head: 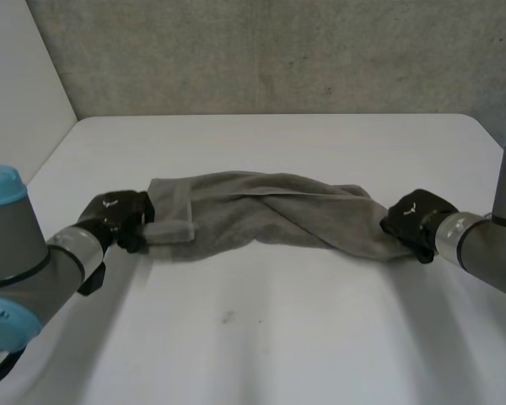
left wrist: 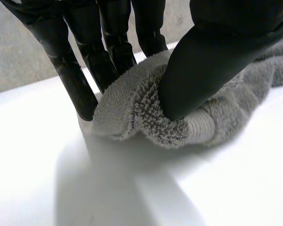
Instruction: Fold the towel.
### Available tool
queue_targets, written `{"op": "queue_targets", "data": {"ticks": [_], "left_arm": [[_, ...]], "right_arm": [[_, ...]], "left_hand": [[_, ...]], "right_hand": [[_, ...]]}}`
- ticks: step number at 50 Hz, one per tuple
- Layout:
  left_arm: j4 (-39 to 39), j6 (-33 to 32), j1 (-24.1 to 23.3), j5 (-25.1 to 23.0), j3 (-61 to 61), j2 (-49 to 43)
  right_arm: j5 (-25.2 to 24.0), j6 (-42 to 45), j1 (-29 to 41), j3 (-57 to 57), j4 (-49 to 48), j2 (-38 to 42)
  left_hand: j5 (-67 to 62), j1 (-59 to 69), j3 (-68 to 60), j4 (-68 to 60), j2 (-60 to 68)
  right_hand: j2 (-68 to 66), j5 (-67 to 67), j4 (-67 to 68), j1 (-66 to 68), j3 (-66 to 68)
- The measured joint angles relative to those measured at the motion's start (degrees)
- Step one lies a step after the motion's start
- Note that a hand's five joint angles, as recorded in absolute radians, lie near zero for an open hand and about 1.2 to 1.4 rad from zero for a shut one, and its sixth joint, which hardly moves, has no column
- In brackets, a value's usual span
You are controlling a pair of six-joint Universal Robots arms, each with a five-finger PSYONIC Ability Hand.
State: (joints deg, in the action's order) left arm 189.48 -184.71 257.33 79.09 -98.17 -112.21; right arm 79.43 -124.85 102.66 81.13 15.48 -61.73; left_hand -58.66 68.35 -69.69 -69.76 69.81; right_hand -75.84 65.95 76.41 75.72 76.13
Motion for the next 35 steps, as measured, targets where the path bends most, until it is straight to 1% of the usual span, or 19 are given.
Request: {"op": "queue_targets", "data": {"ticks": [1,3,5,7,9,10,12,13,14,16,21,25,27,28,29,30,31,33,35], "left_arm": [[0.0,-0.2,0.1,0.0,-1.0,0.6],[0.0,-0.4,0.3,0.0,-2.6,1.8],[0.0,-0.4,0.5,0.0,-4.3,3.4],[0.0,-0.3,0.7,0.0,-5.2,4.5],[-0.1,-0.3,0.8,-0.1,-6.0,5.7],[-0.1,-0.2,0.8,-0.1,-6.6,6.6],[-0.1,-0.2,0.9,-0.1,-7.2,7.8],[-0.1,-0.2,0.9,-0.1,-7.5,8.2],[-0.2,-0.1,1.0,-0.1,-7.8,9.0],[-0.2,-0.1,1.2,-0.1,-8.4,10.0],[-0.5,-0.2,2.0,-0.1,-9.9,13.1],[-0.6,-0.2,2.5,-0.2,-11.5,15.8],[-0.6,-0.3,2.8,-0.2,-12.4,17.1],[-0.6,-0.3,2.9,-0.2,-12.9,17.8],[-0.6,-0.3,2.9,-0.2,-13.2,18.4],[-0.6,-0.3,3.0,-0.2,-13.5,18.7],[-0.5,-0.4,3.0,-0.2,-13.8,19.2],[-0.5,-0.4,3.0,-0.2,-14.1,19.7],[-0.4,-0.4,3.1,-0.2,-14.3,20.0]], "right_arm": [[-0.1,0.1,-0.4,1.0,0.0,-0.6],[-0.2,0.1,-0.8,2.2,-0.1,-1.5],[-0.3,-0.1,-1.4,3.6,-0.2,-3.0],[-0.6,-0.3,-1.7,4.3,-0.3,-4.0],[-1.0,-0.6,-2.0,4.9,-0.3,-5.1],[-1.4,-0.8,-2.3,5.3,-0.2,-5.8],[-2.2,-1.0,-2.6,5.9,-0.2,-6.9],[-2.6,-1.1,-2.8,6.1,-0.1,-7.2],[-3.2,-1.2,-3.0,6.6,0.0,-7.8],[-4.3,-1.1,-3.5,7.4,0.3,-8.7],[-6.7,-0.1,-4.9,10.2,2.1,-10.6],[-8.2,3.8,-7.1,13.1,4.9,-11.8],[-8.9,6.7,-8.3,14.4,6.4,-12.3],[-9.2,8.4,-9.1,15.0,7.2,-12.8],[-9.6,9.6,-9.6,15.4,7.8,-13.2],[-9.7,10.2,-9.9,15.6,8.0,-13.4],[-10.0,10.9,-10.3,15.8,8.3,-14.0],[-10.3,11.2,-10.8,15.7,8.4,-14.7],[-10.6,8.7,-11.0,14.5,7.6,-15.5]], "left_hand": [[0.0,0.0,0.0,0.0,0.0],[0.0,0.0,0.0,0.0,0.0],[0.0,0.0,0.0,0.0,0.0],[0.0,0.0,0.0,0.0,0.0],[0.0,0.0,0.0,0.0,0.0],[0.0,0.0,0.0,0.0,0.0],[0.0,0.0,0.0,0.0,0.0],[0.0,0.0,0.0,0.0,0.0],[0.0,0.0,0.0,0.0,0.0],[0.0,0.0,0.0,0.0,0.0],[0.0,0.0,0.0,0.0,0.0],[0.0,0.0,0.0,0.0,0.0],[0.0,0.0,0.0,0.0,0.0],[0.0,0.0,0.0,0.0,0.0],[0.0,0.0,0.0,0.0,0.0],[0.0,0.0,0.0,0.0,0.0],[0.0,0.0,0.0,0.0,0.0],[0.0,0.0,0.0,0.0,0.0],[0.0,0.0,0.0,0.0,0.0]], "right_hand": [[1.2,-1.2,-1.7,-1.1,-1.4],[10.6,-9.9,-10.2,-9.9,-10.6],[27.9,-27.9,-27.9,-28.4,-27.7],[37.8,-38.0,-38.0,-37.2,-37.9],[39.3,-40.6,-40.2,-38.9,-39.9],[37.1,-38.5,-38.2,-36.7,-37.5],[29.3,-29.2,-29.9,-29.1,-29.7],[21.4,-22.6,-22.3,-21.5,-22.1],[10.4,-11.0,-11.7,-10.8,-11.6],[0.5,-0.7,-1.4,-1.1,-1.6],[-0.2,0.8,0.7,-0.2,0.1],[-0.2,0.8,0.7,-0.2,0.1],[7.5,-7.3,-7.4,-8.0,-7.5],[17.0,-15.7,-15.8,-16.6,-15.6],[27.6,-26.5,-26.1,-27.3,-27.0],[33.6,-32.6,-31.8,-33.2,-32.7],[43.8,-43.3,-41.8,-43.1,-42.8],[57.6,-58.5,-57.2,-56.7,-57.1],[61.5,-62.4,-61.6,-61.1,-61.9]]}}
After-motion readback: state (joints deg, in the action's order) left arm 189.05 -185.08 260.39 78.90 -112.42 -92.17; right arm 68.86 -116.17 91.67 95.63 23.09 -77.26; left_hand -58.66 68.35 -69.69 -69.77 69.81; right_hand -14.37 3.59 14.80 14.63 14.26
